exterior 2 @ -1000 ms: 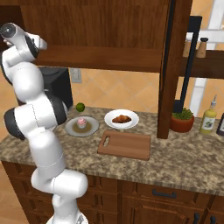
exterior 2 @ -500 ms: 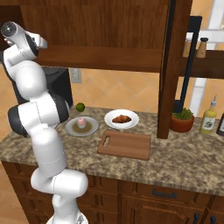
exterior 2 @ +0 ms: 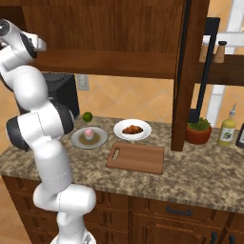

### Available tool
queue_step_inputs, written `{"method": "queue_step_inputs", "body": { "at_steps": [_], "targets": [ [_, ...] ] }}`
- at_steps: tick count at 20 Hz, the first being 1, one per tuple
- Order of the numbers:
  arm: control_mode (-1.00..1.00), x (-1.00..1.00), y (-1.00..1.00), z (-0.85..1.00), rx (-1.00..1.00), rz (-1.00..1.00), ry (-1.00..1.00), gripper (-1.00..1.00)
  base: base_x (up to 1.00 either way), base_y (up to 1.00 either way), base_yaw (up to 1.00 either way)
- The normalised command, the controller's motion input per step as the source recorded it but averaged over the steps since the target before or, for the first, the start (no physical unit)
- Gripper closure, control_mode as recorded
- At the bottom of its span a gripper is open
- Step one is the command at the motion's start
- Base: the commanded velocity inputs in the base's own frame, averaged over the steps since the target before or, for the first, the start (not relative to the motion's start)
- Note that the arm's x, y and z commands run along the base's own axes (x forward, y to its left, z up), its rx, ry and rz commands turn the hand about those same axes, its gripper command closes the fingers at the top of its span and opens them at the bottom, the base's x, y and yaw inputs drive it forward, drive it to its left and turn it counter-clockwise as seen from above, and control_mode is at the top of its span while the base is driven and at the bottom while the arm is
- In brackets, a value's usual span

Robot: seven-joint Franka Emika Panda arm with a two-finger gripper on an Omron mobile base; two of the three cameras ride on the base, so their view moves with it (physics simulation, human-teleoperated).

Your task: From the different types of pastries on the counter, select a croissant and place it on the cutting board. Then retrieve a jar of jam from the cabinet and place it alongside the croissant on the cutting board.

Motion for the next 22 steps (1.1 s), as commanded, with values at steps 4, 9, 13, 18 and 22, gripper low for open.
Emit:
{"method": "queue_step_inputs", "body": {
  "at_steps": [4,9,13,18,22],
  "targets": [
    [-1.00,-0.46,-0.01,0.57,0.00,0.04,0.17,1.00,0.00,0.00,0.00],
    [-1.00,-0.59,-0.11,0.42,-0.01,0.05,0.13,1.00,0.00,0.00,0.00],
    [-1.00,-0.89,-0.38,0.20,-0.04,0.04,0.05,1.00,0.00,0.00,0.00],
    [-1.00,-0.98,-0.56,0.04,-0.07,0.02,0.01,1.00,0.00,0.00,0.00],
    [-1.00,-1.00,-0.75,-0.13,-0.04,0.00,0.00,1.00,0.00,0.00,0.00]
  ]
}}
